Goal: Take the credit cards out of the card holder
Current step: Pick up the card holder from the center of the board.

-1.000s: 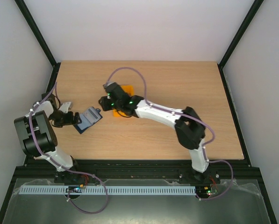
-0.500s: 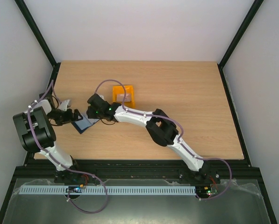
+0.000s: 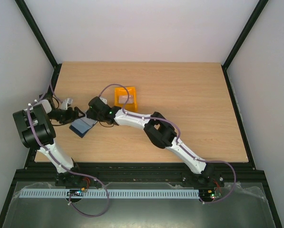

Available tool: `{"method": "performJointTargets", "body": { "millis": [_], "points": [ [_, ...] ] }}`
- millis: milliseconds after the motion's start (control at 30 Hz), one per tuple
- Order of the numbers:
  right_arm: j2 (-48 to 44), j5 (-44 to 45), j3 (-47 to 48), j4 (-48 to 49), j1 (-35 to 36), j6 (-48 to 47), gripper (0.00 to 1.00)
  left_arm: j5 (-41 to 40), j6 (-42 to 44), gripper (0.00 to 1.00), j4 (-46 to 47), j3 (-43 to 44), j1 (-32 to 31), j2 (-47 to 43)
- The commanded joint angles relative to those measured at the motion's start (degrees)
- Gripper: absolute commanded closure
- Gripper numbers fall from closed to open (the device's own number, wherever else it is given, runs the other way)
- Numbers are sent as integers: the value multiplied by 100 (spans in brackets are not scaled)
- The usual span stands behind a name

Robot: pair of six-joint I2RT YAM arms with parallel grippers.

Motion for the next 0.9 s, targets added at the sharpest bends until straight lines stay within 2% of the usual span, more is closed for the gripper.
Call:
{"method": "performJointTargets", "body": {
  "millis": [0, 67, 133, 233, 267, 433, 500, 533, 667, 733, 800, 867],
  "points": [
    [202, -254, 86, -35, 0, 250, 53, 510, -17, 22, -43, 55, 28, 118],
    [174, -279, 46, -8, 2, 260, 53, 540, 12, 32, -76, 54, 32, 71],
    [132, -290, -26, 57, -10, 264, 53, 588, 83, 47, -124, 44, 30, -1],
    [3, -308, -137, 169, -20, 219, 53, 627, 198, 81, -232, 38, 51, -114],
    [-67, -320, -164, 187, -30, 162, 53, 649, 250, 87, -272, 35, 65, -165],
    [-622, -165, -515, 400, -94, -223, 52, 778, 750, 98, -678, -2, 108, -245],
    [-885, -90, -751, 537, -134, -302, 52, 667, 750, 97, -640, -60, 107, -225],
    [-990, -37, -823, 557, -142, -355, 52, 525, 700, 93, -621, -54, 116, -189],
    [-1168, 354, -844, 241, -150, -689, 52, -156, 542, 69, -672, 102, 530, -166],
    [-1073, 266, -861, 194, -149, -649, 52, -514, 544, 52, -621, 17, 803, -341],
    [-854, 118, -757, 159, -145, -560, 52, -763, 724, 42, -648, -179, 927, -508],
    [-542, 26, -478, 19, -146, -528, 52, -976, 1022, 39, -818, -320, 887, -503]
  ]
}}
